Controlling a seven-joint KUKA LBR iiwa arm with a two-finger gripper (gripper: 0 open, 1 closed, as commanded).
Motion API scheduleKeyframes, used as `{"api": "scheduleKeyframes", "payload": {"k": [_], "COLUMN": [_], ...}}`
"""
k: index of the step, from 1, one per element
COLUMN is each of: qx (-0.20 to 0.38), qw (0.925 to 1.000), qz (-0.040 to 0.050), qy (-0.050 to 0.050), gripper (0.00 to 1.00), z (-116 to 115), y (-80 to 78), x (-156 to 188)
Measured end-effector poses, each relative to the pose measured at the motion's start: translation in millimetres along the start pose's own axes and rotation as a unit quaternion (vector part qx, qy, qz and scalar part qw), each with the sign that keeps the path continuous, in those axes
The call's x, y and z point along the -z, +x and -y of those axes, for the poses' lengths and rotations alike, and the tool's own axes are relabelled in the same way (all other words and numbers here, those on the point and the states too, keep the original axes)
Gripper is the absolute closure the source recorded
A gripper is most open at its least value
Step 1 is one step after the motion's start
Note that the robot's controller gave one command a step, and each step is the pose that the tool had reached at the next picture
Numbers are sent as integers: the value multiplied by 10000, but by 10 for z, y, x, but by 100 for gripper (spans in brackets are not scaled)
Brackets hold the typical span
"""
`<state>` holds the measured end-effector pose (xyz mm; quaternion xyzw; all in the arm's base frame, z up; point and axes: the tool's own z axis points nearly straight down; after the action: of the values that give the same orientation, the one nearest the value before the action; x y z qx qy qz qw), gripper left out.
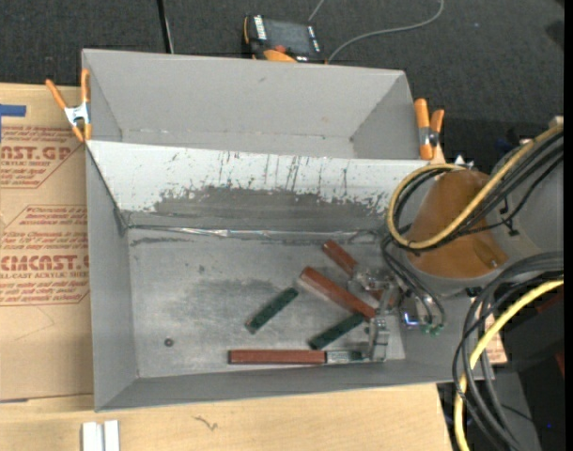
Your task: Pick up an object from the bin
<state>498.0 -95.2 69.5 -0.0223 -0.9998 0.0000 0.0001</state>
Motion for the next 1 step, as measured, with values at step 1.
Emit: {"api": "scheduleKeyframes", "payload": {"k": [1], "qx": [-1], "qw": [10000], "qz": [10], "qy": [3], "gripper": [100], "z": [4], "y": [-17], "x": [5]}}
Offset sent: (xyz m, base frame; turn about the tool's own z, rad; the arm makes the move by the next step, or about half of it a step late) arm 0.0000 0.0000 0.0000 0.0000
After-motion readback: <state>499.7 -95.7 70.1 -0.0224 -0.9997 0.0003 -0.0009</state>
